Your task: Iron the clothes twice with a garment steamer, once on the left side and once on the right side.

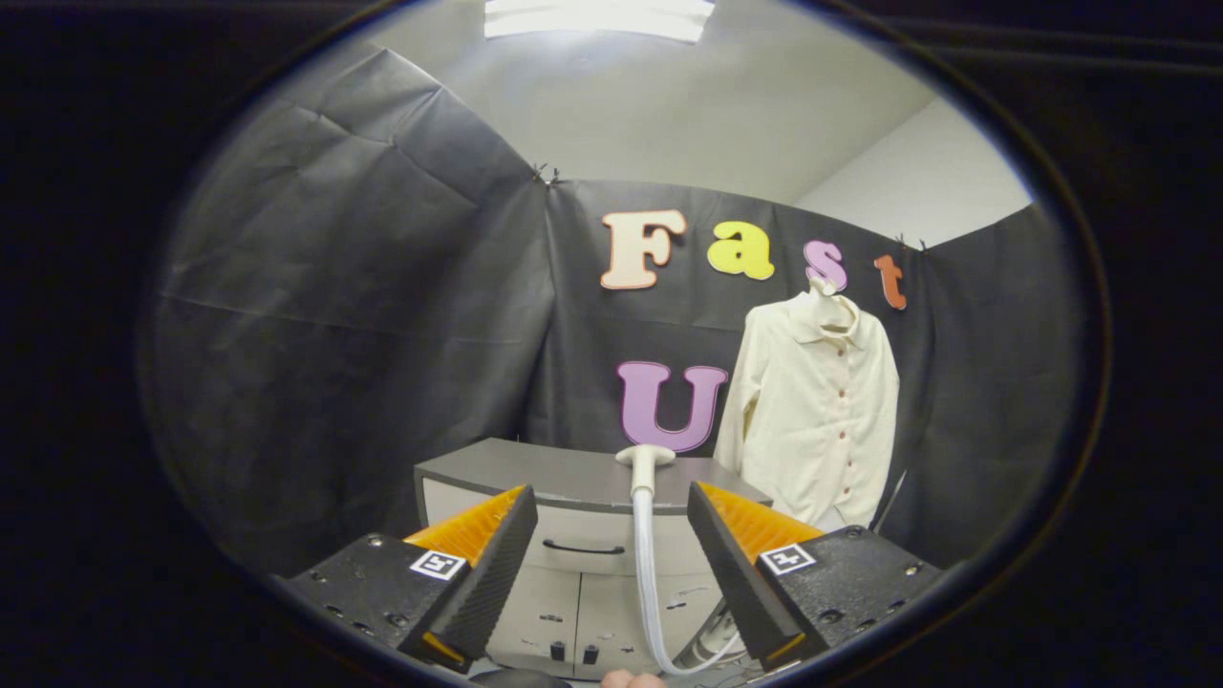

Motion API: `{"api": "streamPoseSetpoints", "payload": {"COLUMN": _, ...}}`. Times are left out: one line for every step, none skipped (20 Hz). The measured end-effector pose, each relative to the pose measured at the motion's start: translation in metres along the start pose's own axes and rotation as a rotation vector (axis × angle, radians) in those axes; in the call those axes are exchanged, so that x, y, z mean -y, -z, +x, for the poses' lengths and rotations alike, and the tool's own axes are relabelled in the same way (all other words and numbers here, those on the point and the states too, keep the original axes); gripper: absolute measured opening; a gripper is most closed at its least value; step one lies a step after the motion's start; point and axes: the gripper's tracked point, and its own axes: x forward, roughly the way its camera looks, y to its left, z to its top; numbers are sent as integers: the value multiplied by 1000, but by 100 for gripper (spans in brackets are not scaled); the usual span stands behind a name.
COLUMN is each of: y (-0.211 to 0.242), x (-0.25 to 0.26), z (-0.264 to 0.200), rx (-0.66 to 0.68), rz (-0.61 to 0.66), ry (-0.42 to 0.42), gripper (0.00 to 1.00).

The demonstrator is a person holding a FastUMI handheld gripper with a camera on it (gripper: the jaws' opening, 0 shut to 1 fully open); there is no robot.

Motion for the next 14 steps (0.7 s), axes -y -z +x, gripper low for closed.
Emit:
{"api": "streamPoseSetpoints", "payload": {"y": 0, "x": 1, "z": 0, "rx": 0, "rz": 6, "ry": -1, "gripper": 96}}
{"api": "streamPoseSetpoints", "payload": {"y": 0, "x": 0, "z": 2, "rx": -4, "rz": 16, "ry": -4, "gripper": 96}}
{"api": "streamPoseSetpoints", "payload": {"y": 1, "x": 0, "z": 3, "rx": -11, "rz": 34, "ry": -8, "gripper": 96}}
{"api": "streamPoseSetpoints", "payload": {"y": 3, "x": 0, "z": 7, "rx": -19, "rz": 55, "ry": -13, "gripper": 96}}
{"api": "streamPoseSetpoints", "payload": {"y": 3, "x": 1, "z": 10, "rx": -26, "rz": 69, "ry": -15, "gripper": 96}}
{"api": "streamPoseSetpoints", "payload": {"y": 4, "x": 3, "z": 15, "rx": -32, "rz": 75, "ry": -15, "gripper": 96}}
{"api": "streamPoseSetpoints", "payload": {"y": 5, "x": 6, "z": 22, "rx": -39, "rz": 78, "ry": -12, "gripper": 96}}
{"api": "streamPoseSetpoints", "payload": {"y": 7, "x": 8, "z": 30, "rx": -49, "rz": 75, "ry": -10, "gripper": 96}}
{"api": "streamPoseSetpoints", "payload": {"y": 11, "x": 8, "z": 40, "rx": -65, "rz": 70, "ry": -15, "gripper": 96}}
{"api": "streamPoseSetpoints", "payload": {"y": 15, "x": 9, "z": 49, "rx": -80, "rz": 65, "ry": -15, "gripper": 96}}
{"api": "streamPoseSetpoints", "payload": {"y": 18, "x": 11, "z": 59, "rx": -93, "rz": 66, "ry": -14, "gripper": 96}}
{"api": "streamPoseSetpoints", "payload": {"y": 23, "x": 12, "z": 70, "rx": -109, "rz": 77, "ry": -17, "gripper": 96}}
{"api": "streamPoseSetpoints", "payload": {"y": 27, "x": 12, "z": 80, "rx": -121, "rz": 90, "ry": -22, "gripper": 96}}
{"api": "streamPoseSetpoints", "payload": {"y": 29, "x": 13, "z": 91, "rx": -131, "rz": 106, "ry": -25, "gripper": 96}}
